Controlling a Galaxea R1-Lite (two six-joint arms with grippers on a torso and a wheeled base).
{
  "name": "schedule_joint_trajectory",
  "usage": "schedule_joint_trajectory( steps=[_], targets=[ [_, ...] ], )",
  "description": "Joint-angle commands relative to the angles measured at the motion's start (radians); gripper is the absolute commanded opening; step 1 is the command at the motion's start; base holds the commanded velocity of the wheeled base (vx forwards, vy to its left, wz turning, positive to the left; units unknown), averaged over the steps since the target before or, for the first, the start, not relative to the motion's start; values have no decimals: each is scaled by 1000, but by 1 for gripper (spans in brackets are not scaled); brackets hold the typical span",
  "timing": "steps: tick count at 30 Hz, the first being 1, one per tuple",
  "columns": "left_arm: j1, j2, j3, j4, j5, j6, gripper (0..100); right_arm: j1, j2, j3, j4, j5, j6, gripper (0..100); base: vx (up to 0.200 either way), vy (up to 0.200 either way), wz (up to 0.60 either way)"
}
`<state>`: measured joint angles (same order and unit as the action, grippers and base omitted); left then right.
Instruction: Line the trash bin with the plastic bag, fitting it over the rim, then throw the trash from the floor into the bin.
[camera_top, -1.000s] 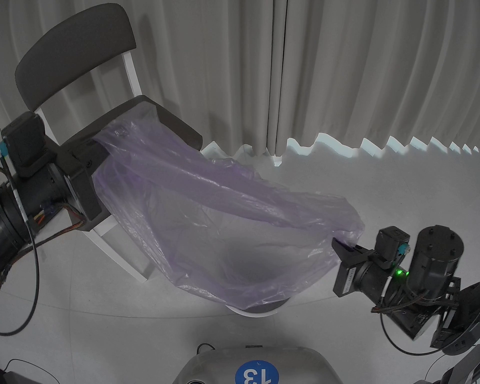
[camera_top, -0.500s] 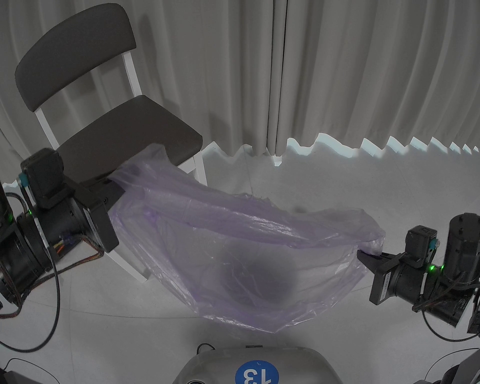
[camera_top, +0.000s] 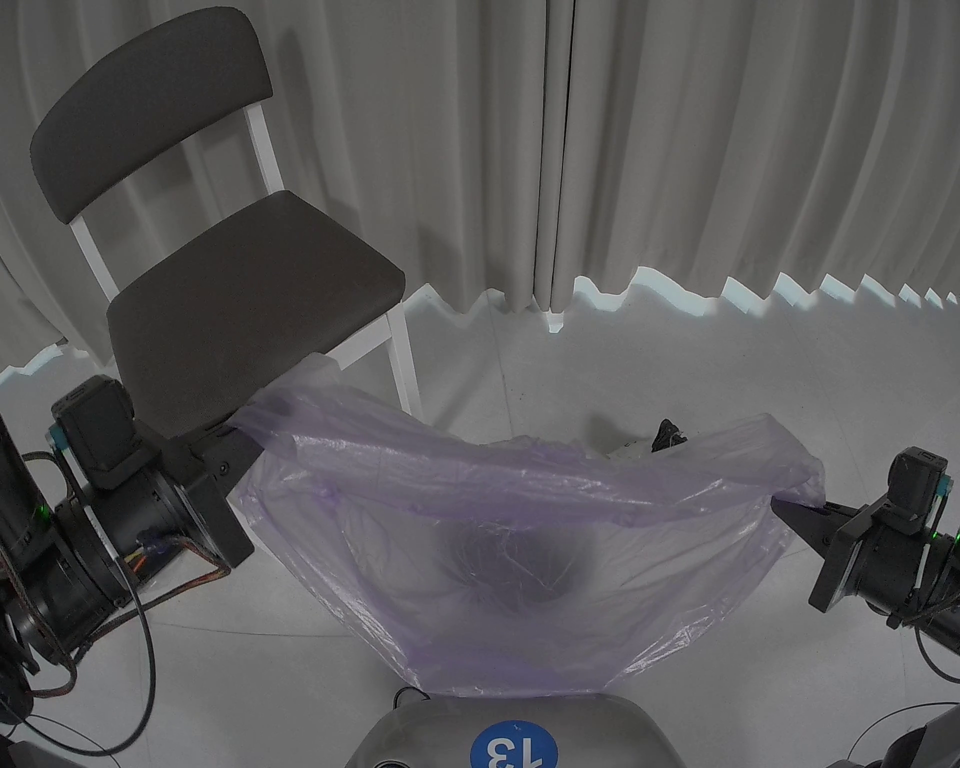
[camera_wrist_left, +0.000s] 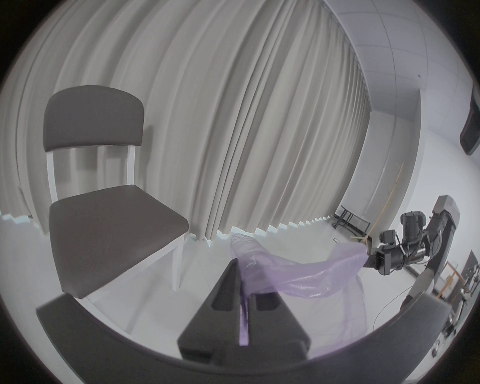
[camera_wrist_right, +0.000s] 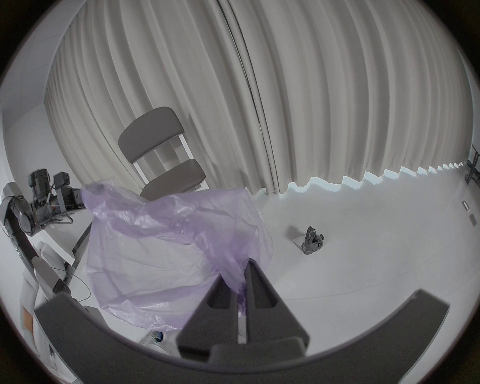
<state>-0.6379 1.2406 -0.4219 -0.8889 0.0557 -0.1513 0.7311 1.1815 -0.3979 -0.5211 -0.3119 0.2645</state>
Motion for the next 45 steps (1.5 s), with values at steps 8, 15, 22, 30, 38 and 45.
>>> schedule_joint_trajectory(
  steps=[8, 15, 22, 30, 38, 45],
  targets=[
    [-2, 120, 43, -76, -2, -27, 0, -9, 23, 24, 3, 31, 15, 0, 0, 0, 0],
    [-2, 169, 51, -77, -10, -31, 0, -18, 84, 22, -4, 34, 55, 0, 0, 0, 0],
    [-5, 223, 51, -91, -11, -34, 0, -16, 153, 19, -7, 34, 93, 0, 0, 0, 0],
    [-8, 349, 71, -255, -10, -54, 0, -18, 222, 27, -56, 34, 104, 0, 0, 0, 0],
    [-17, 447, 83, -344, -5, -56, 0, -35, 285, 28, -70, 70, 133, 0, 0, 0, 0],
    [-8, 494, 88, -404, -7, -56, 0, -81, 354, 37, -143, 112, 139, 0, 0, 0, 0]
  ],
)
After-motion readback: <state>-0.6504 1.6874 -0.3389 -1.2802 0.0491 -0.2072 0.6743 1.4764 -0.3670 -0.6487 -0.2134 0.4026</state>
